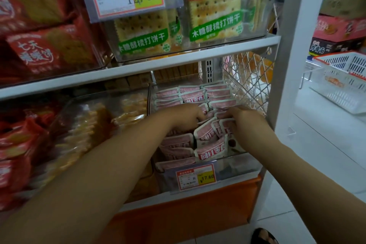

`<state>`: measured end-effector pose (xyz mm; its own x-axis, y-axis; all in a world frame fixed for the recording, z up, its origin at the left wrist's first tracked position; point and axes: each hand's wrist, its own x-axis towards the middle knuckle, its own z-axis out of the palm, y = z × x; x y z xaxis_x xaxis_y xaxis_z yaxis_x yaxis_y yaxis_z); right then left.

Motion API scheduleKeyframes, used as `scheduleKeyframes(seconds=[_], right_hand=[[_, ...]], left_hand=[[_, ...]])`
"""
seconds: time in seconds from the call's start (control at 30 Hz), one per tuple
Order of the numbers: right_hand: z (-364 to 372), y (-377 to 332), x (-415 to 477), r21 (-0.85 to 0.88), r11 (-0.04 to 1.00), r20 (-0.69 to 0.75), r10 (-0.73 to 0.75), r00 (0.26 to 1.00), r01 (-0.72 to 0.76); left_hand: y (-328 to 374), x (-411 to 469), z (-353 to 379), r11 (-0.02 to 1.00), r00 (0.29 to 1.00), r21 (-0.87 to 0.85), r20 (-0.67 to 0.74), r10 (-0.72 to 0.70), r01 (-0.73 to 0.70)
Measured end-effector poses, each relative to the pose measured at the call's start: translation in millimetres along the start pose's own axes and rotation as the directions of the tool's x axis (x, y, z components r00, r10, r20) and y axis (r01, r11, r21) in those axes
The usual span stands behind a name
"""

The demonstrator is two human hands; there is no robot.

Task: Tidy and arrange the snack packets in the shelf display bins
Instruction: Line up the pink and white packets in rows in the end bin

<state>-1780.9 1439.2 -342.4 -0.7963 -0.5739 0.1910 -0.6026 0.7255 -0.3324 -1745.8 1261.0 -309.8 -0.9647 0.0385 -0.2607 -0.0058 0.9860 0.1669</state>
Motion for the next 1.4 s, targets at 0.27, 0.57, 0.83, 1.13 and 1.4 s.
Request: scheduleKeyframes(seconds=[0.27,0.57,0.83,1.13,1.4], right_hand=[[-10,9,-25,0.07,0.988,-0.029,-0.137,0.99,0.139],[-5,8,-10,0.113,0.988,0.125,-0.117,0.985,0.103],[-2,7,-5,0.028,1.0,0.016,-0.004,1.0,0.004],[-15,5,-32,0.238,0.956,-0.045,-0.167,0.985,0.173],[-1,-16,-35,0.174,0.935,0.042,-0.322,0.946,0.311]], left_hand=[[43,-54,8,0.994,0.98,-0.071,-0.188,0.069,-0.084],[34,-48,31,0.997,0.988,0.009,-0.134,0.076,-0.076],[32,-37,29,0.971,0.997,0.232,-0.034,0.074,-0.065],[27,-53,28,0.992,0.98,0.128,-0.197,0.021,0.004],[5,-121,36,0.98,0.891,0.085,-0.435,-0.128,0.182]])
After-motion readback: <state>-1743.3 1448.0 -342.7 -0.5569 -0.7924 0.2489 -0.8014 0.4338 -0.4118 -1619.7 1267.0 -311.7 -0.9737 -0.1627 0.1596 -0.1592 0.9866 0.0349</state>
